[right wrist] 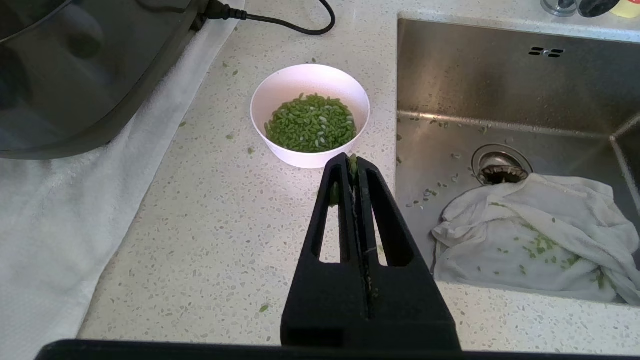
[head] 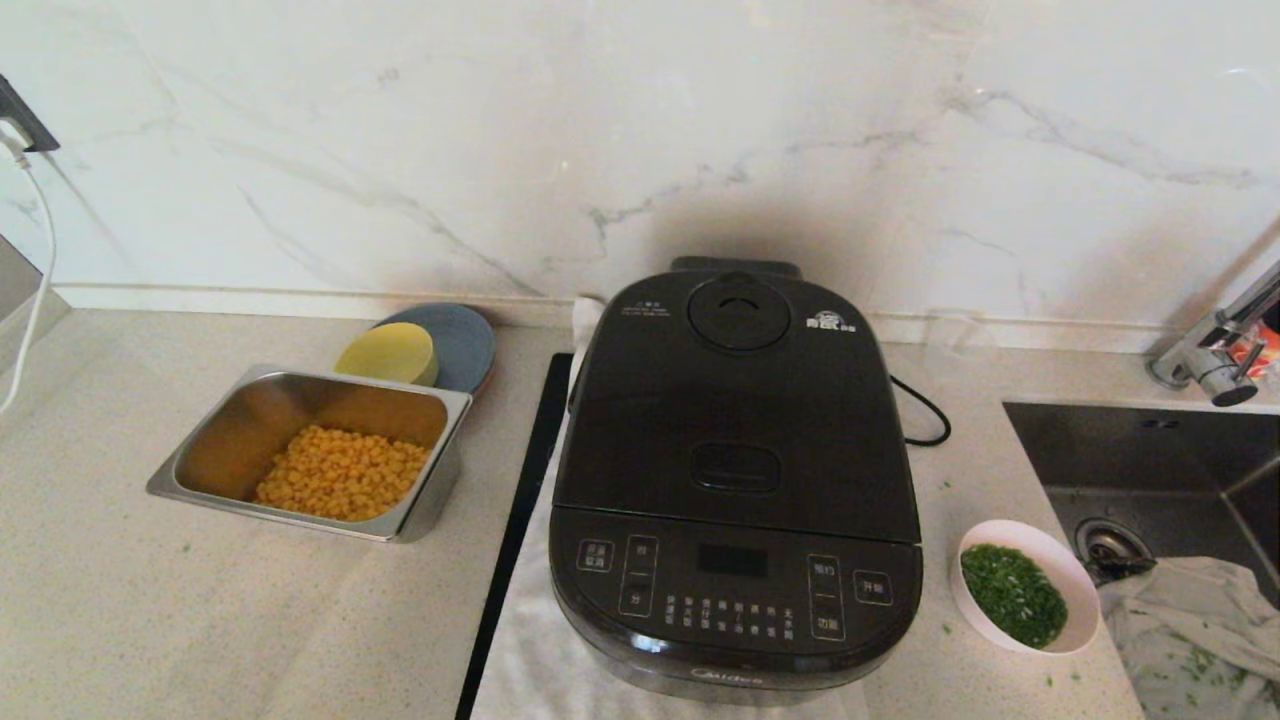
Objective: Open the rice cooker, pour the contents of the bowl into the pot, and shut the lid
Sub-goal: Open the rice cooker
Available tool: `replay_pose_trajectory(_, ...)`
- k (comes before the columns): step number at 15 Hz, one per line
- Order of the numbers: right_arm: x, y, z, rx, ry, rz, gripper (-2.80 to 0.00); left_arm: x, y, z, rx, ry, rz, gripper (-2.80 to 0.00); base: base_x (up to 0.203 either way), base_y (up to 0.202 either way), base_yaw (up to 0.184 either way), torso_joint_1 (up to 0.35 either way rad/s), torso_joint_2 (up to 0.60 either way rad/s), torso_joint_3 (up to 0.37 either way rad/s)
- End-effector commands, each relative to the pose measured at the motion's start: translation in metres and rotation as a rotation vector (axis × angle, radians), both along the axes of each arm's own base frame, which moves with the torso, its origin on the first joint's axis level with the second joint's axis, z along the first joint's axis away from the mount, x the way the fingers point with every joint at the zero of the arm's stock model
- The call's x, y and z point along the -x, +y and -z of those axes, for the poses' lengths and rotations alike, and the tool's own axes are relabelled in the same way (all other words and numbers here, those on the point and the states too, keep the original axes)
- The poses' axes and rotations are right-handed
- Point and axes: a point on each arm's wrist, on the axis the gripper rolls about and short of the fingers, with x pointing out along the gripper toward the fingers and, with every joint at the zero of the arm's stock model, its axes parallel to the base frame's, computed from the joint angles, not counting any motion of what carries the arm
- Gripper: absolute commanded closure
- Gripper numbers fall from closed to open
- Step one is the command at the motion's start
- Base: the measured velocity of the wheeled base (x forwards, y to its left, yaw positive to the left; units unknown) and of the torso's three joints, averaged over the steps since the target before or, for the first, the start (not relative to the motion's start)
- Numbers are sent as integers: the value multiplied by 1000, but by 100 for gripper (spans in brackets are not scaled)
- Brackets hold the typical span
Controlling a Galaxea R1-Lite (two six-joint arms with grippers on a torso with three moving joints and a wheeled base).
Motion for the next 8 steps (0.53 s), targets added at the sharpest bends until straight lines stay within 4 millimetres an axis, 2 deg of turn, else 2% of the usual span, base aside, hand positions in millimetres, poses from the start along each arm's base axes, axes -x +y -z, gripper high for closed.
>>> replay_pose_trajectory(1,0,0,0,0,-1,0,0,0,0,0,-1,0,1,0,0,0,0,0,0,0)
replay_pose_trajectory(4,0,0,0,0,-1,0,0,0,0,0,-1,0,-6,0,0,0,0,0,0,0)
replay_pose_trajectory(5,0,0,0,0,-1,0,0,2,0,-6,-1,-24,-5,0,0,0,0,0,0,0)
replay_pose_trajectory(6,0,0,0,0,-1,0,0,5,0,-18,-1,-64,-3,0,0,0,0,0,0,0)
replay_pose_trajectory(8,0,0,0,0,-1,0,0,12,0,-56,0,-134,-4,0,0,0,0,0,0,0)
